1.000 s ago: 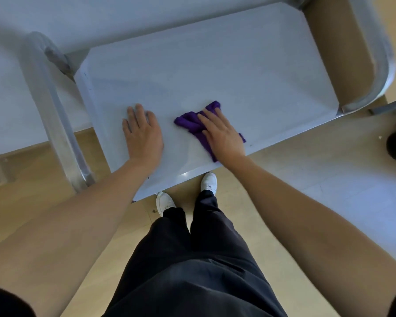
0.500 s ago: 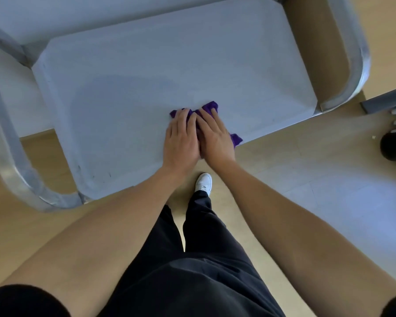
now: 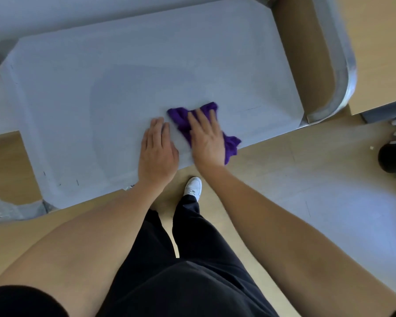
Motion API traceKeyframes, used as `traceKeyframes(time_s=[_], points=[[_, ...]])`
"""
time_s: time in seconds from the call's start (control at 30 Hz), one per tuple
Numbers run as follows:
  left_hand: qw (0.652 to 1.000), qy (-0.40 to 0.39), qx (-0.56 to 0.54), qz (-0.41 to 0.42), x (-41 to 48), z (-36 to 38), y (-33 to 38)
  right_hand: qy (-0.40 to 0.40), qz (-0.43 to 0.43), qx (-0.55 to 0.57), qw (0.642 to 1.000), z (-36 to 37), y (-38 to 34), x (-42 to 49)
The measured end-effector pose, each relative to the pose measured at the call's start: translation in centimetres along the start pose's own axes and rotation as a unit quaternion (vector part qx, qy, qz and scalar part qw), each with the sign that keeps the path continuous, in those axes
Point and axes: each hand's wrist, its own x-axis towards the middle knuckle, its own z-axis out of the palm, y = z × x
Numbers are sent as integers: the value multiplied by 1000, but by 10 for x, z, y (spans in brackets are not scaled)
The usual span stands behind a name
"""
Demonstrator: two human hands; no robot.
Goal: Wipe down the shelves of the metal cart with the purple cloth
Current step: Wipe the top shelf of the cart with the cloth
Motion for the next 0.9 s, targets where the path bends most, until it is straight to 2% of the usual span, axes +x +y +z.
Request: traceKeyframes(time_s=[0.07,0.17,0.23,0.3,0.4,0.47,0.57,0.63,0.77,0.9], points=[[1000,0,1,-1,0,0,-1,-19,-38,24,999,2,-7,-1],[1000,4,2,-6,0,0,2,-24,-96,16,995,-9,30,16],[1000,2,5,-4,0,0,6,4,-38,20,999,-20,67,29],[1000,2,5,-5,-1,0,8,30,62,29,997,-33,100,37],[1000,0,2,-6,-2,0,7,57,192,24,979,-36,102,41],[1000,5,6,-3,-2,1,6,61,165,7,984,-25,68,37],[1000,20,15,0,-3,4,4,19,45,1,999,1,4,13],[1000,22,20,5,-3,5,3,-8,5,17,1000,7,-18,1],[1000,19,22,-7,-1,1,5,-34,-22,19,999,-1,-2,8],[1000,11,6,5,5,-7,21,-35,6,20,999,-14,24,20]])
